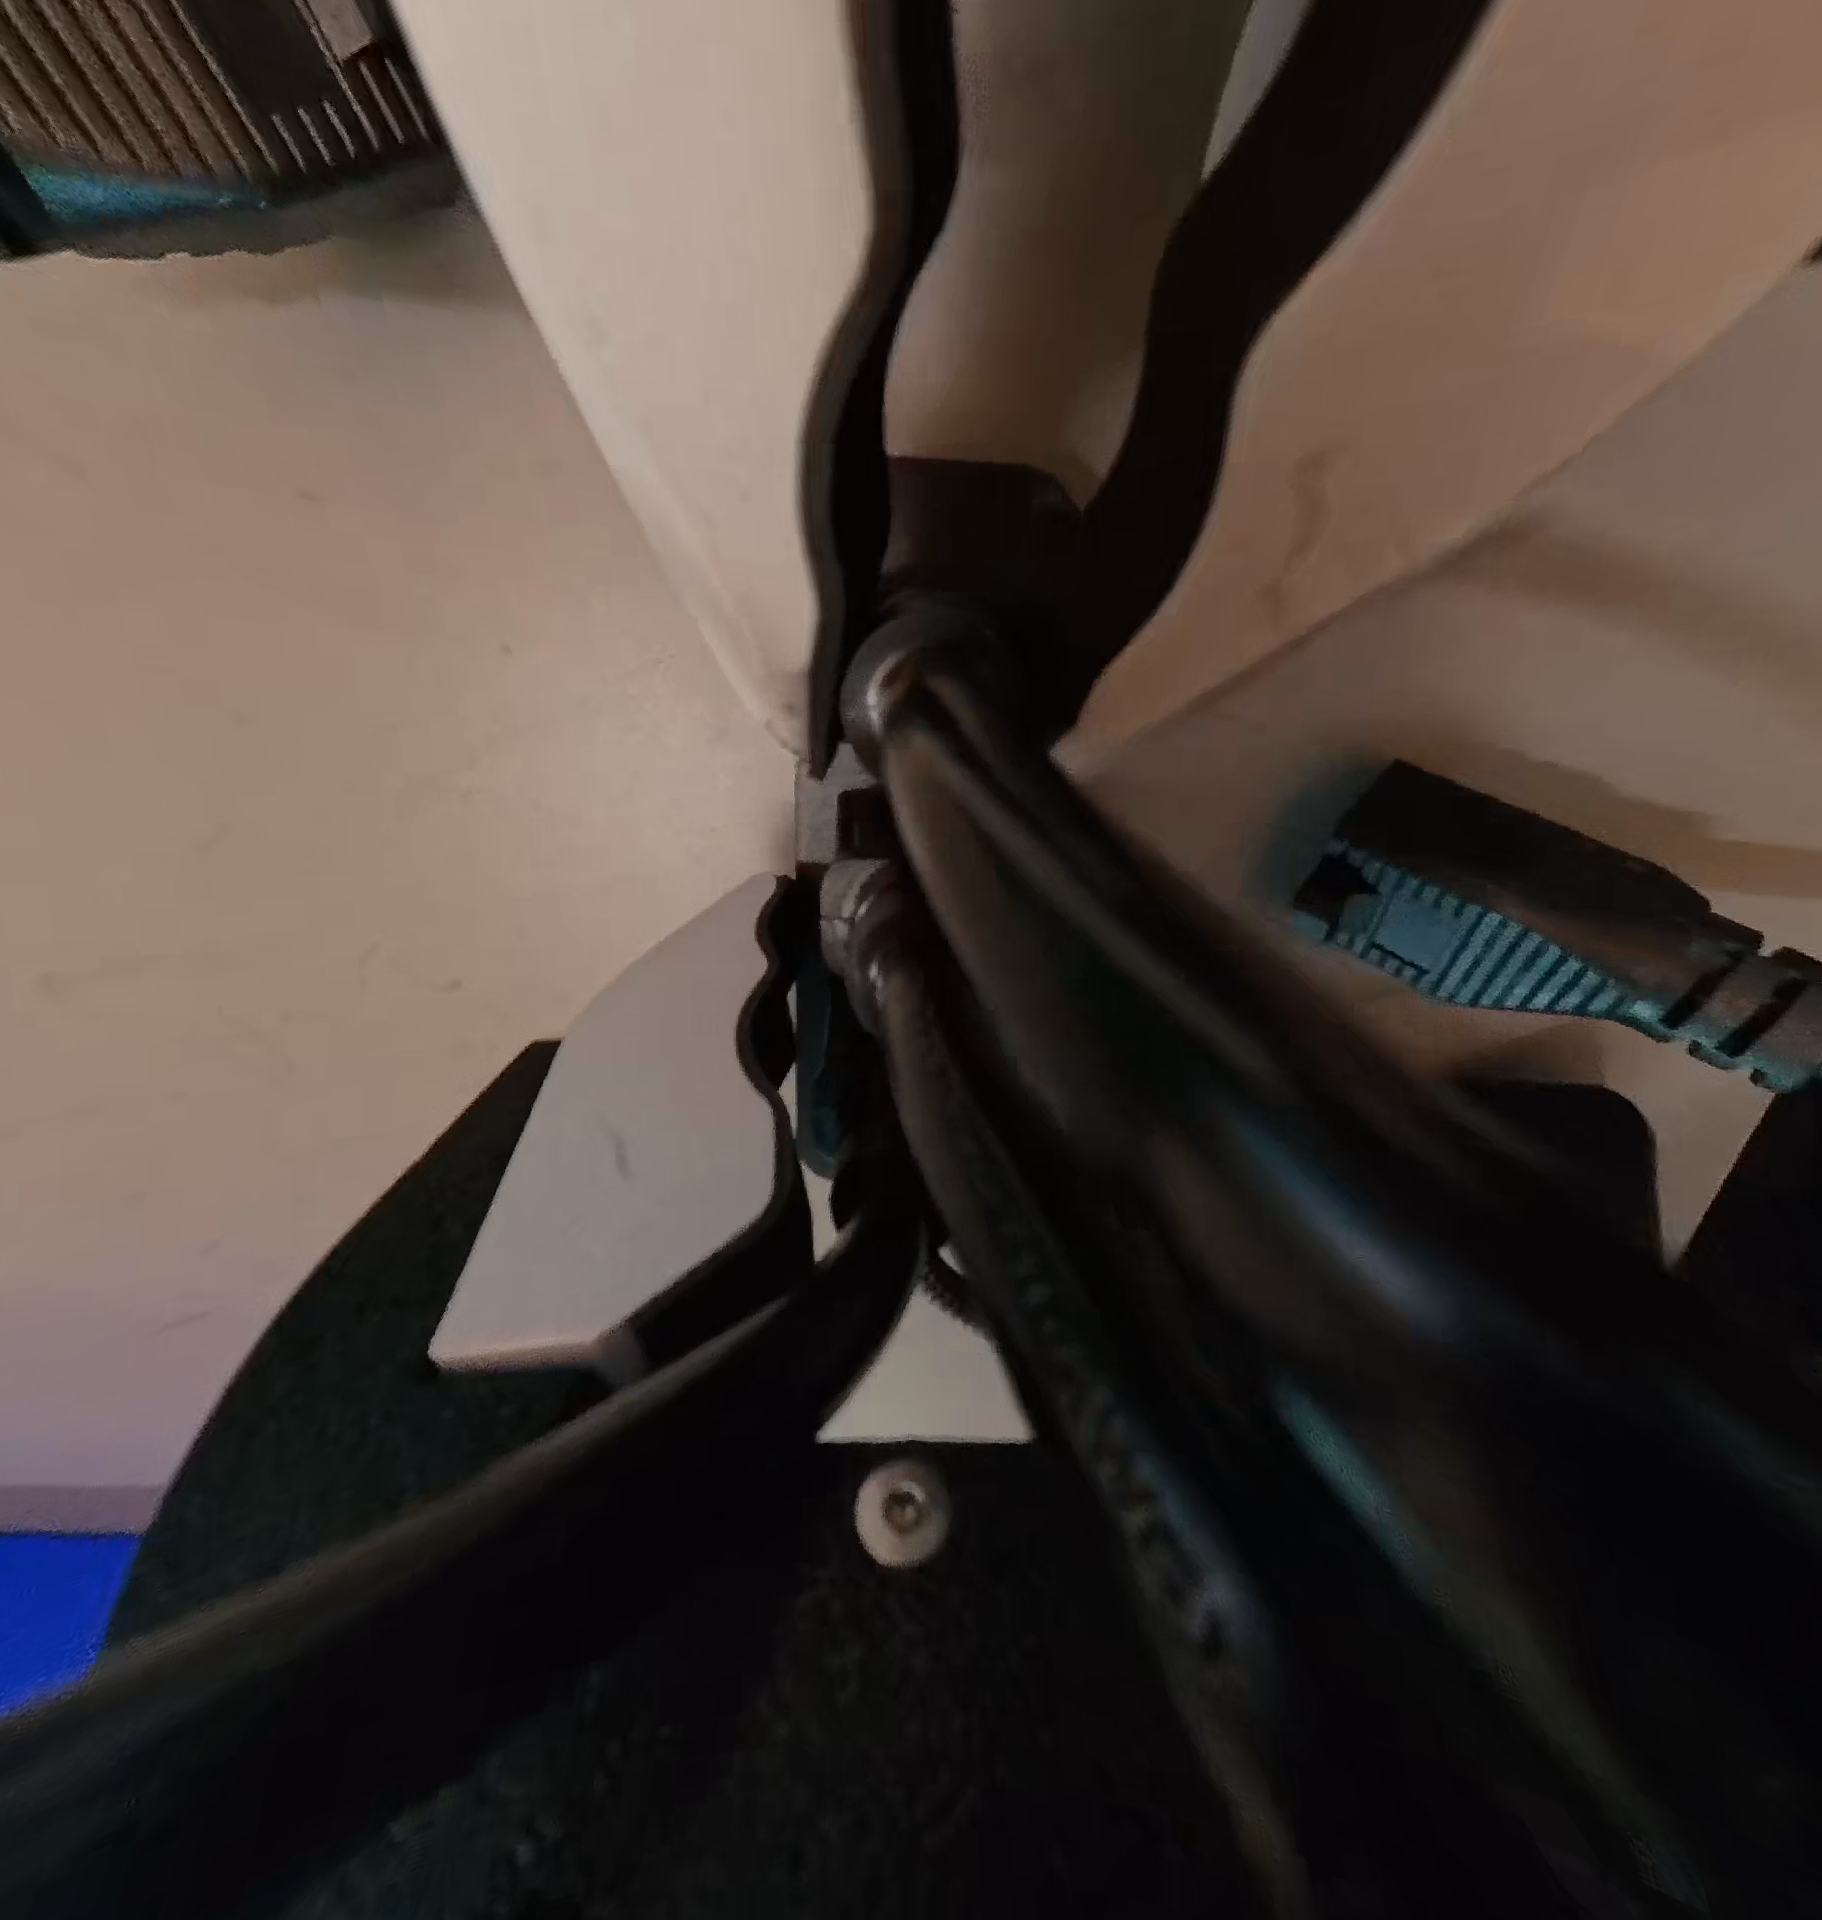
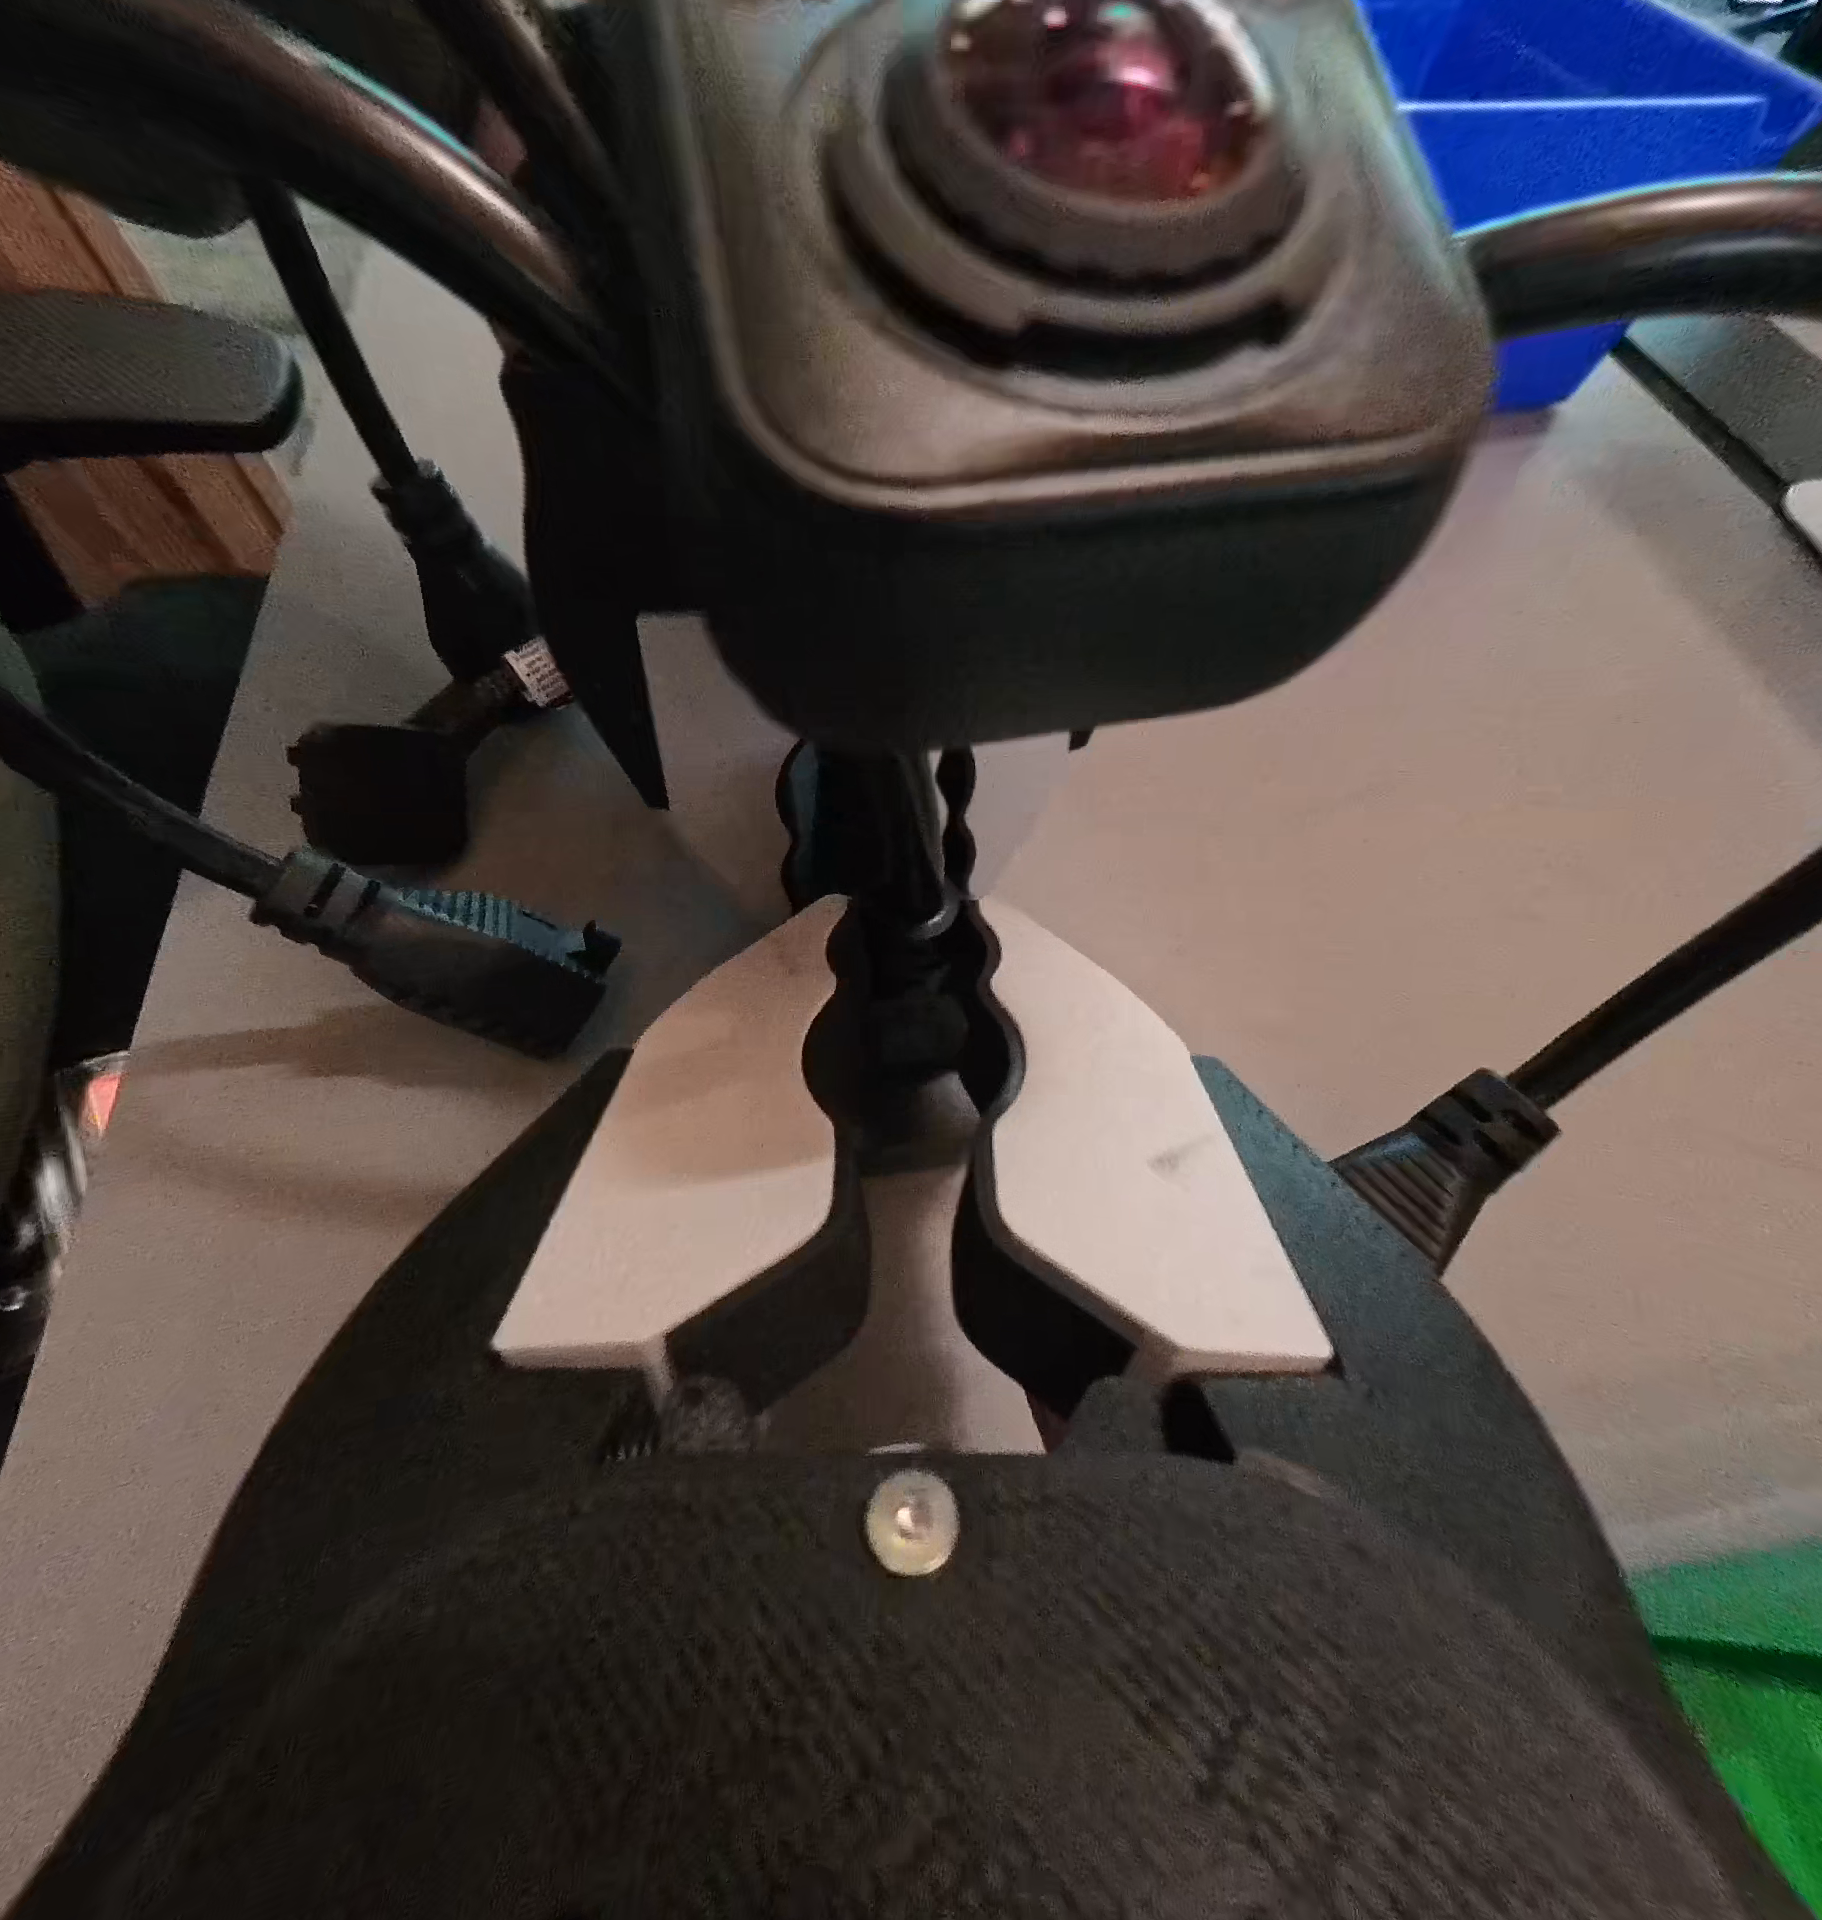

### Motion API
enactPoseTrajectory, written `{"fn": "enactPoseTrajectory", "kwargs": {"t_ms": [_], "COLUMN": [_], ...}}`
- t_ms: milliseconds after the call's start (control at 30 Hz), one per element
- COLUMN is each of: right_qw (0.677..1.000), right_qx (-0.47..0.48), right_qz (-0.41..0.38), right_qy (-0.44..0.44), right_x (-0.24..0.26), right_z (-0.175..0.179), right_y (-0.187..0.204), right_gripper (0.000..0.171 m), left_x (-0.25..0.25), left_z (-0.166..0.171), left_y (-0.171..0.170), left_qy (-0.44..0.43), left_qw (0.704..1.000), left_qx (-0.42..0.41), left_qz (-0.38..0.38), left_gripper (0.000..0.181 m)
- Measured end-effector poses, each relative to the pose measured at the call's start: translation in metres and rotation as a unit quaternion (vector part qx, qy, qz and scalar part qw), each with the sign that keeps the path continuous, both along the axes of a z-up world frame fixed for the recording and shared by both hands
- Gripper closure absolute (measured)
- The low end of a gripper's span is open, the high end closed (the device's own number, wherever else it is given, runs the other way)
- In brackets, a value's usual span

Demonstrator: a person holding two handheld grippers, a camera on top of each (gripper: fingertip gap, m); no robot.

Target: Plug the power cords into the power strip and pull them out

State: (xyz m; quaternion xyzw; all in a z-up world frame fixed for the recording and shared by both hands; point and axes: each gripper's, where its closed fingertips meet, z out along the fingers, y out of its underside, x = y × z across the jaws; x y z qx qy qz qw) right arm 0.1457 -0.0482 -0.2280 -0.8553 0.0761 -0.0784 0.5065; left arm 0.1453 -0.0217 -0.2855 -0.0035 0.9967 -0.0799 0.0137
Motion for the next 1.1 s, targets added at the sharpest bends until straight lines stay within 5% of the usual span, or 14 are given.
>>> {"fn": "enactPoseTrajectory", "kwargs": {"t_ms": [33, 200, 400, 533, 1100], "right_qw": [1.000, 0.999, 0.999, 0.998, 0.998], "right_qx": [0.012, -0.038, 0.013, -0.067, -0.041], "right_qz": [0.001, 0.014, -0.007, 0.010, 0.000], "right_qy": [0.009, -0.022, 0.039, -0.018, 0.041], "right_x": [0.001, -0.008, 0.007, -0.004, 0.008], "right_z": [0.000, 0.000, 0.001, 0.000, 0.003], "right_y": [0.001, 0.000, -0.002, -0.003, -0.005], "right_gripper": [0.155, 0.155, 0.156, 0.155, 0.156], "left_x": [0.000, -0.003, 0.001, -0.002, 0.003], "left_z": [0.000, 0.000, -0.001, -0.001, -0.001], "left_y": [0.000, -0.001, -0.005, -0.003, -0.006], "left_qy": [-0.002, -0.004, -0.008, -0.002, -0.002], "left_qw": [1.000, 1.000, 1.000, 1.000, 1.000], "left_qx": [0.001, 0.007, 0.006, 0.022, 0.024], "left_qz": [0.002, -0.021, 0.026, -0.001, 0.016], "left_gripper": [0.143, 0.140, 0.142, 0.140, 0.145]}}
